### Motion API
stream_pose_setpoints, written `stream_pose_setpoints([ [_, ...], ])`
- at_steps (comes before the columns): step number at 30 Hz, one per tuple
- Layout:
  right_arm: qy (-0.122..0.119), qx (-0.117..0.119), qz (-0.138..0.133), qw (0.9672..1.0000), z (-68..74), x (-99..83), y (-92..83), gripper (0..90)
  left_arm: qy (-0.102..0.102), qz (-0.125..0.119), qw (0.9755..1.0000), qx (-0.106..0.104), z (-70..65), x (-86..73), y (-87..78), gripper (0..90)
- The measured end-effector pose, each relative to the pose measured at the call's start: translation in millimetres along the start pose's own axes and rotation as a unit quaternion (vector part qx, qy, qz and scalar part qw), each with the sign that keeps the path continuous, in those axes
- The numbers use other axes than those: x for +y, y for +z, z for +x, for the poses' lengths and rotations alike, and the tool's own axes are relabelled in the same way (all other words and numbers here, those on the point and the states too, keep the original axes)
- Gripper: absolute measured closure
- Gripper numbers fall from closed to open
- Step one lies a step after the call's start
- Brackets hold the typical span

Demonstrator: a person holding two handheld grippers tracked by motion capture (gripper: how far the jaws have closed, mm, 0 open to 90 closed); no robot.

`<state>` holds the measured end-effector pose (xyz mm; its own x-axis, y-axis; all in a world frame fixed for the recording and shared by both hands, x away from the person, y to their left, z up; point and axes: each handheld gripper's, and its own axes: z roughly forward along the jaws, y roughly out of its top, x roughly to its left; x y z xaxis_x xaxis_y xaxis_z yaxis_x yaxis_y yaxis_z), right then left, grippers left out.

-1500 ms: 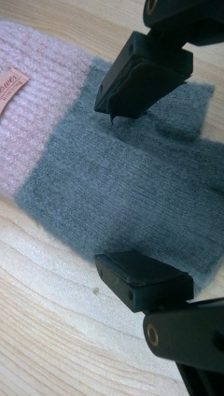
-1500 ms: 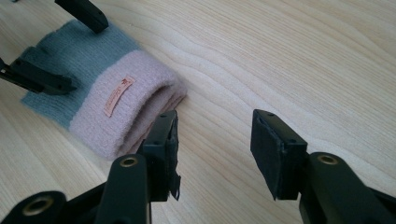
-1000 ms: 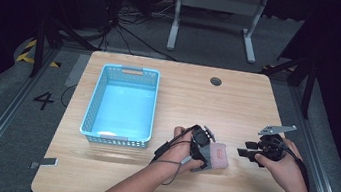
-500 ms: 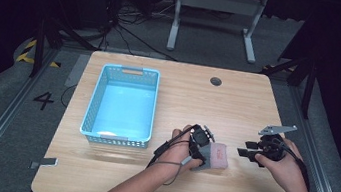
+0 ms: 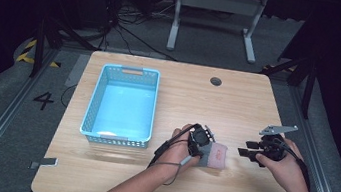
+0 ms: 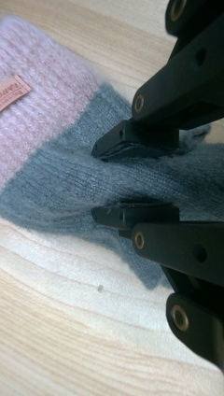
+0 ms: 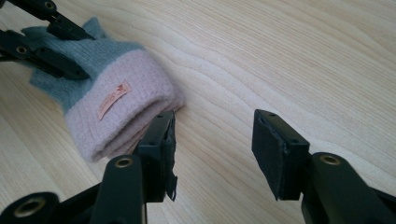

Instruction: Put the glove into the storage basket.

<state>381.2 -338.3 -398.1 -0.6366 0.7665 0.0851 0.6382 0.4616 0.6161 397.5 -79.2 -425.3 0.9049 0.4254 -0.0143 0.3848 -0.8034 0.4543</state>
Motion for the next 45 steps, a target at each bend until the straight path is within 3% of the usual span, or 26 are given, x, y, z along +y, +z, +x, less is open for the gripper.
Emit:
stream_pose_setpoints([
  [25,0.003,-0.005,0.001,1.0000,-1.0,-2.8,0.4,50.7,-0.002,-0.035,0.9992,-0.020,10.9,-6.8,-56.9,71.5],
  [34,0.008,-0.004,0.001,1.0000,-3.2,-2.6,1.0,50.6,-0.005,-0.052,0.9985,-0.017,16.9,-10.2,-88.0,71.5],
  [45,0.002,0.005,-0.001,1.0000,-4.2,7.1,6.8,50.6,-0.021,-0.059,0.9979,0.014,35.4,-21.8,-125.4,71.4],
])
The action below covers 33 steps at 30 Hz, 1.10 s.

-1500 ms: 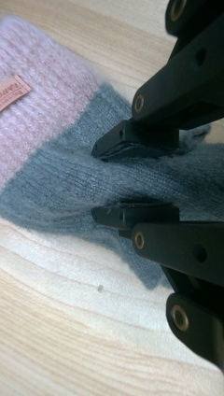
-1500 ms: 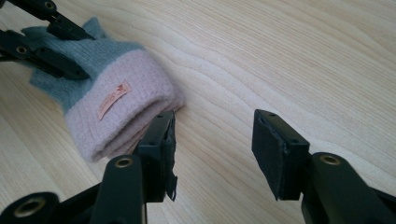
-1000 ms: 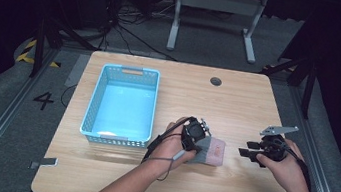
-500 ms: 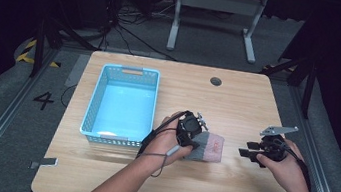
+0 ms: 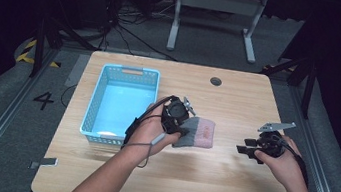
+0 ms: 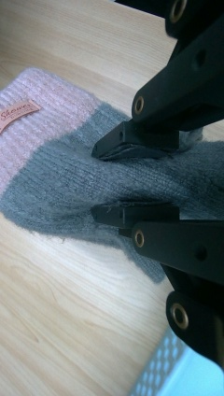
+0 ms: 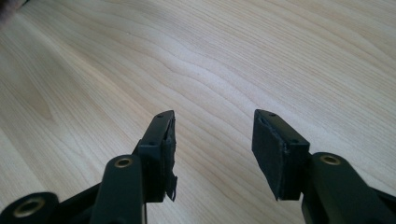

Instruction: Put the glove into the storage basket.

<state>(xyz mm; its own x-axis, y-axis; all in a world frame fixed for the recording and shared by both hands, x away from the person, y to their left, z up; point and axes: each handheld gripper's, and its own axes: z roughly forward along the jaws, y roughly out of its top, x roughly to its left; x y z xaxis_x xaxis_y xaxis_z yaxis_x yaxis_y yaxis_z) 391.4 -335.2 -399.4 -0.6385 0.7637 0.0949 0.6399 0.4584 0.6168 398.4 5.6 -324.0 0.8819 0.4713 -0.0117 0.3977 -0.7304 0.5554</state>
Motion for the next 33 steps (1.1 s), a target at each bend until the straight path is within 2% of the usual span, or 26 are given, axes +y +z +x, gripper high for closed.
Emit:
stream_pose_setpoints([
  [5,-0.005,0.006,0.002,1.0000,-0.6,4.7,4.4,50.6,-0.007,-0.003,1.0000,0.005,9.0,-3.9,-8.5,71.4],
  [12,-0.006,0.007,0.005,0.9999,-0.3,7.7,9.1,50.6,-0.014,-0.009,0.9996,0.023,24.7,-9.7,-24.8,71.2],
  [17,-0.006,0.009,0.006,0.9999,1.1,7.0,9.8,50.6,-0.023,-0.013,0.9992,0.030,39.3,-15.7,-38.6,71.2],
  [21,-0.004,0.006,0.006,1.0000,1.3,5.2,8.6,50.5,-0.041,-0.017,0.9986,0.028,52.5,-23.0,-46.2,71.1],
  [24,-0.004,0.004,0.006,1.0000,1.1,4.1,8.2,50.5,-0.050,-0.012,0.9979,0.038,62.3,-27.9,-51.9,71.1],
  [28,-0.003,0.003,0.009,1.0000,2.6,3.1,8.7,50.5,-0.059,-0.020,0.9970,0.047,73.4,-33.8,-61.6,71.1],
  [31,-0.004,0.001,0.010,0.9999,3.0,2.8,9.0,50.2,-0.053,-0.016,0.9966,0.060,81.5,-37.3,-67.2,71.0],
  [33,-0.003,0.003,0.009,1.0000,2.8,2.5,9.3,50.1,-0.057,-0.019,0.9965,0.058,87.1,-39.8,-69.2,70.9],
])
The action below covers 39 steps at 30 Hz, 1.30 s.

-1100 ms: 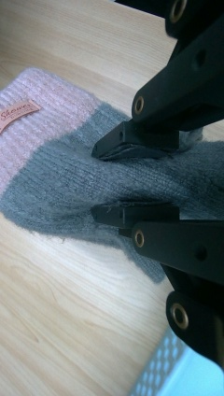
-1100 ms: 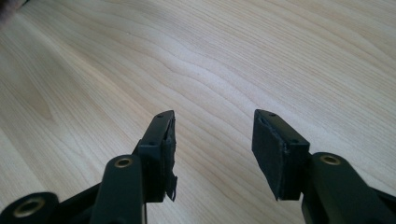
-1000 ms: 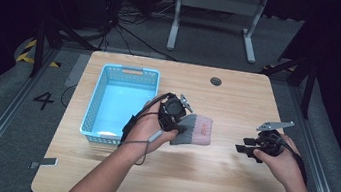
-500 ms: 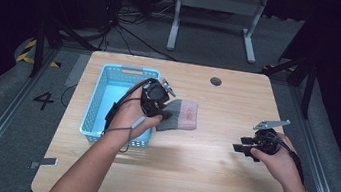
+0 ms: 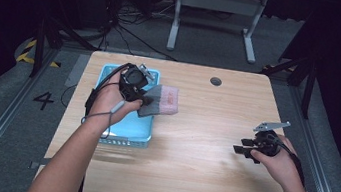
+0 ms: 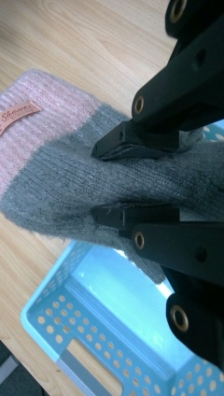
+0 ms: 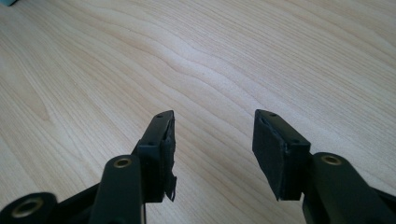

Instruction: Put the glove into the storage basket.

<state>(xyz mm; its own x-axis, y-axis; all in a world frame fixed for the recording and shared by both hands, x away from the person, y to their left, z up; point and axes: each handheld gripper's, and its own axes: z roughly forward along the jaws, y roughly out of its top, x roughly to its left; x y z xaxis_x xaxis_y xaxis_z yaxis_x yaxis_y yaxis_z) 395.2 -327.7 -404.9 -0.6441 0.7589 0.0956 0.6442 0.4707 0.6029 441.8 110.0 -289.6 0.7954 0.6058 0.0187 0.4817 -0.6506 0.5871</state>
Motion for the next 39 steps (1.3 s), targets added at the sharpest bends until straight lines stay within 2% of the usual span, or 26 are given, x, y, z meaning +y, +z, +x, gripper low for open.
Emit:
stream_pose_setpoints([
  [13,0.013,-0.008,0.006,0.9999,0.1,-12.4,-4.3,50.1,-0.014,0.009,0.9996,0.021,40.0,-6.4,-8.9,70.9],
  [22,0.022,-0.013,0.011,0.9996,0.3,-20.6,-5.4,50.0,-0.019,0.032,0.9991,0.021,66.6,-11.6,4.0,70.9],
  [25,0.024,-0.014,0.012,0.9995,0.8,-22.2,-5.5,50.0,-0.018,0.042,0.9986,0.026,70.7,-14.5,12.1,70.9],
  [28,0.024,-0.014,0.011,0.9995,0.8,-22.6,-5.7,50.0,-0.019,0.038,0.9988,0.025,73.9,-17.3,14.7,70.9],
  [31,0.022,-0.015,0.013,0.9996,0.6,-22.1,-4.6,49.9,-0.020,0.043,0.9985,0.029,76.5,-19.3,17.0,70.8],
  [34,0.021,-0.011,0.014,0.9996,1.6,-20.9,-2.2,49.8,-0.026,0.047,0.9982,0.026,79.4,-22.6,21.5,70.8],
  [39,0.016,-0.008,0.015,0.9997,3.2,-18.6,0.4,49.8,-0.046,0.051,0.9976,0.010,84.7,-33.5,37.1,70.7],
])
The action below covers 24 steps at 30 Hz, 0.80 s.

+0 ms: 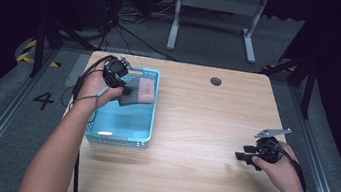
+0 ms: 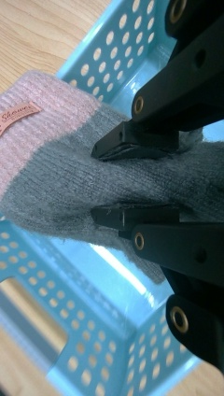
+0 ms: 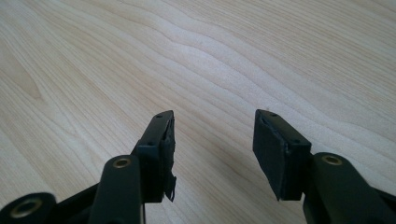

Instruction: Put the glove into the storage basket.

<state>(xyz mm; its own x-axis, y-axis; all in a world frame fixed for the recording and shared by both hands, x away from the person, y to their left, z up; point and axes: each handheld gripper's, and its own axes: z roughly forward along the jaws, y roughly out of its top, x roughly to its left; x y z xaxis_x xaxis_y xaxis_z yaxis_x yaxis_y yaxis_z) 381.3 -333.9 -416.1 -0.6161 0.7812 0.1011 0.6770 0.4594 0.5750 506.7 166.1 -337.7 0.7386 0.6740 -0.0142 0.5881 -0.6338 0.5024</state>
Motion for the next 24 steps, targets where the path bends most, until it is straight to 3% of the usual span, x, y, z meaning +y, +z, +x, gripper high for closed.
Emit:
stream_pose_setpoints([
  [10,-0.007,0.006,0.002,1.0000,0.9,4.6,5.7,49.6,-0.018,0.031,0.9993,-0.013,14.2,-12.9,28.3,70.7],
  [18,-0.007,0.007,0.006,0.9999,1.9,3.6,7.9,49.1,-0.009,0.062,0.9975,-0.032,17.1,-15.1,50.7,70.5],
  [22,-0.005,0.005,0.006,1.0000,1.4,2.1,7.2,49.0,-0.008,0.062,0.9971,-0.044,18.4,-13.8,57.4,70.3],
  [24,-0.006,0.005,0.007,0.9999,1.5,1.6,7.4,49.0,-0.002,0.068,0.9970,-0.038,18.7,-11.9,61.4,70.1],
])
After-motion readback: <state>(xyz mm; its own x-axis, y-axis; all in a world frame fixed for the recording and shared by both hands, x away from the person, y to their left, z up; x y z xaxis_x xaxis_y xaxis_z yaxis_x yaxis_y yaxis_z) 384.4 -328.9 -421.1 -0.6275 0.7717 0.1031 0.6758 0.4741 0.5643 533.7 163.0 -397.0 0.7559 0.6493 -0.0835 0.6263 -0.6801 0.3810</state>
